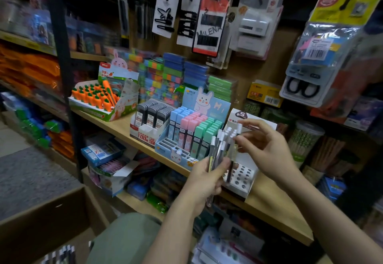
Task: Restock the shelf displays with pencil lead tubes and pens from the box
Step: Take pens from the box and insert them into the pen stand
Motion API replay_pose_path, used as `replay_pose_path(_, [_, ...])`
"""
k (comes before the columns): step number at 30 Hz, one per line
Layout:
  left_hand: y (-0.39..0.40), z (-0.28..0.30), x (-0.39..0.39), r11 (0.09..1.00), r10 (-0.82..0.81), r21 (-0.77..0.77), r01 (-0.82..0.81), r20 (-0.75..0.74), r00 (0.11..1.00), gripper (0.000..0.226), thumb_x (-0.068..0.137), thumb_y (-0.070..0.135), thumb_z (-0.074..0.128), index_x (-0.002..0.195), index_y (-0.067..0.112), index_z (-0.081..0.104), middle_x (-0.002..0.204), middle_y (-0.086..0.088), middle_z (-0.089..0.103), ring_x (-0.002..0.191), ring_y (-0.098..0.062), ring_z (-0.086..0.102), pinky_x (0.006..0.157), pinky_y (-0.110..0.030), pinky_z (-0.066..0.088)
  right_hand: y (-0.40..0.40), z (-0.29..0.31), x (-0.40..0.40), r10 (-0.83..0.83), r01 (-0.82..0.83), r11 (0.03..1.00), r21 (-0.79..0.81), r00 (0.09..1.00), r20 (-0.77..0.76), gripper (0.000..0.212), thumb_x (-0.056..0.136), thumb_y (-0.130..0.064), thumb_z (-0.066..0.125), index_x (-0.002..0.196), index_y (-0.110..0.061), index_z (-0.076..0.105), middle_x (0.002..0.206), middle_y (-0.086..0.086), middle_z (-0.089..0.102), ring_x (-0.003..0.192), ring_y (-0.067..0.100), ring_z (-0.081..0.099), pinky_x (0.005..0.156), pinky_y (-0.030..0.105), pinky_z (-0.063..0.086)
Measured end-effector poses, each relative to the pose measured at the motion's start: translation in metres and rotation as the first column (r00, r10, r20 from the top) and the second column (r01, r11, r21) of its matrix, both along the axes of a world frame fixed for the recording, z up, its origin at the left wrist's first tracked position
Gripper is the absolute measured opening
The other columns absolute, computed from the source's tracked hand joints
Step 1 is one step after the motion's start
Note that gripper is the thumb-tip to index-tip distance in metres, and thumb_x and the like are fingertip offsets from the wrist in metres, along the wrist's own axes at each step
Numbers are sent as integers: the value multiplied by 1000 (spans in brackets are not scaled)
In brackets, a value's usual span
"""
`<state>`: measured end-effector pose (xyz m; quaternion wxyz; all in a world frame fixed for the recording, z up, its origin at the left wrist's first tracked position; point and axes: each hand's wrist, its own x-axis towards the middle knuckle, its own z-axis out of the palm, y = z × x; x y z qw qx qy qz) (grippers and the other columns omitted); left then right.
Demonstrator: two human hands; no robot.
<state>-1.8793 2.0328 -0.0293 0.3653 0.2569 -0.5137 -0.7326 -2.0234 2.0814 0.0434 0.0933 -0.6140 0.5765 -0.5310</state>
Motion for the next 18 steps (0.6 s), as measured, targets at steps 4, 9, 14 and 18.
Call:
replay_pose_path(4, [-2,-1,0,991,53,122,-48,-39,998,31,99,37,49,102,8,60,78,1,51,47,-5,35,40,-17,26,-4,2,-23,-232,232,970,-74,973,6,30,88,-16,71,106,-36,58,87,-5,72,75,7,71,73,33,61])
replay_pose_path(9, [-2,-2,-1,988,74,141,-66,-55,996,23,102,25,46,112,8,59,84,-3,50,52,-7,42,44,-20,35,-19,-13,-28,-370,341,926,-159,903,-218,30,91,-14,66,110,-33,53,83,-17,65,77,-6,64,67,8,48])
replay_pose_path(14, [-4,-4,-2,990,106,94,-105,-1,994,20,103,22,45,113,18,62,87,1,61,64,-9,47,57,-22,43,-29,-33,-29,-369,341,926,-164,910,-190,31,91,-11,65,109,-33,52,90,-7,68,80,4,67,73,27,57])
replay_pose_path(18, [-7,-8,0,976,184,117,-185,19,983,20,102,19,47,114,19,63,80,6,67,64,-7,51,58,-20,47,-30,-37,-32,-389,359,919,-164,897,-212,30,91,-13,66,111,-32,53,88,-8,69,80,2,67,72,31,59])
